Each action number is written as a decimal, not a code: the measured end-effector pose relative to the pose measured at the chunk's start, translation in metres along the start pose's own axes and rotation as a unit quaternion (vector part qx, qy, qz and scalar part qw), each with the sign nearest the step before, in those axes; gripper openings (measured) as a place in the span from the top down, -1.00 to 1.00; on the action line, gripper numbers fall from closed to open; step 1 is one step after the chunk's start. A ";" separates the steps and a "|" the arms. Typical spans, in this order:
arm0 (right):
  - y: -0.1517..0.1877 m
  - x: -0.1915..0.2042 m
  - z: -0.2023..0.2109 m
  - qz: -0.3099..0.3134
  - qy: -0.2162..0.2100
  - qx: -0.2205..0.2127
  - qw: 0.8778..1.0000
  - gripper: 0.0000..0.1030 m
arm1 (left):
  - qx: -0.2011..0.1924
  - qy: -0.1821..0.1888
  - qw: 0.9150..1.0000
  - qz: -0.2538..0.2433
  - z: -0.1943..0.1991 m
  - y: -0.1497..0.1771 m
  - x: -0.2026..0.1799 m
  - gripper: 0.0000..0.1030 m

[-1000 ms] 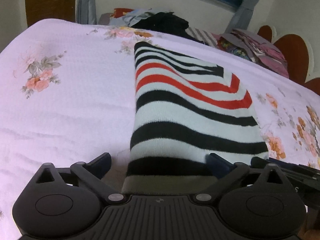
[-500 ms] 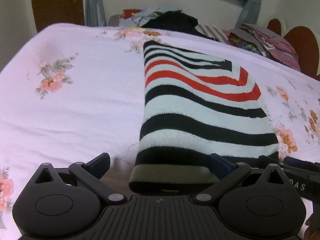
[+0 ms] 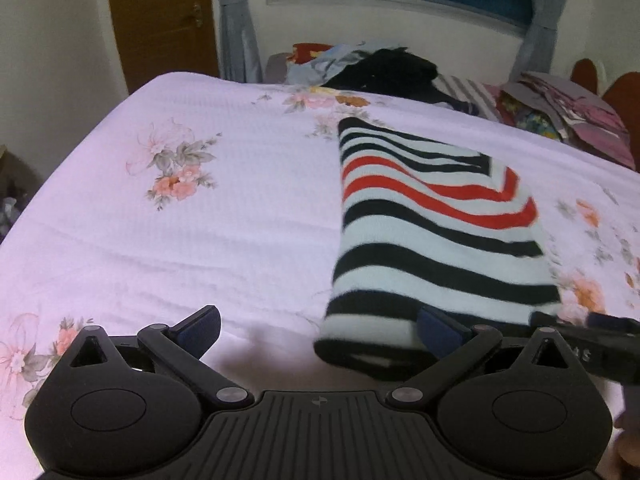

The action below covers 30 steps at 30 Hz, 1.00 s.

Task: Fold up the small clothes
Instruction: 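Open both tools and withdraw them from the folded sweater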

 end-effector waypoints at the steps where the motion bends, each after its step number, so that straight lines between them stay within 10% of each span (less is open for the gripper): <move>1: 0.001 -0.003 0.009 -0.016 -0.006 -0.011 1.000 -0.53 | -0.007 0.001 1.000 -0.006 0.009 0.002 -0.001 -1.00; 14: 0.050 -0.023 0.142 -0.022 -0.115 -0.061 0.991 -0.92 | -0.036 0.004 0.999 -0.009 0.129 0.048 -0.005 -1.00; 30: 0.111 -0.032 0.361 0.049 -0.061 -0.186 0.979 -0.99 | -0.102 -0.006 0.995 0.003 0.303 0.122 0.023 -1.00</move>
Point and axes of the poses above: each gripper's, at about its wrist camera, not at the fingertips, and z roughly against the way its jaws point, x to its left, y to its underside, the point moved 2 cm from there along -z, roughly the way its jaws point, and after that the axes turned 4 degrees about z, right-handed, at the moved point
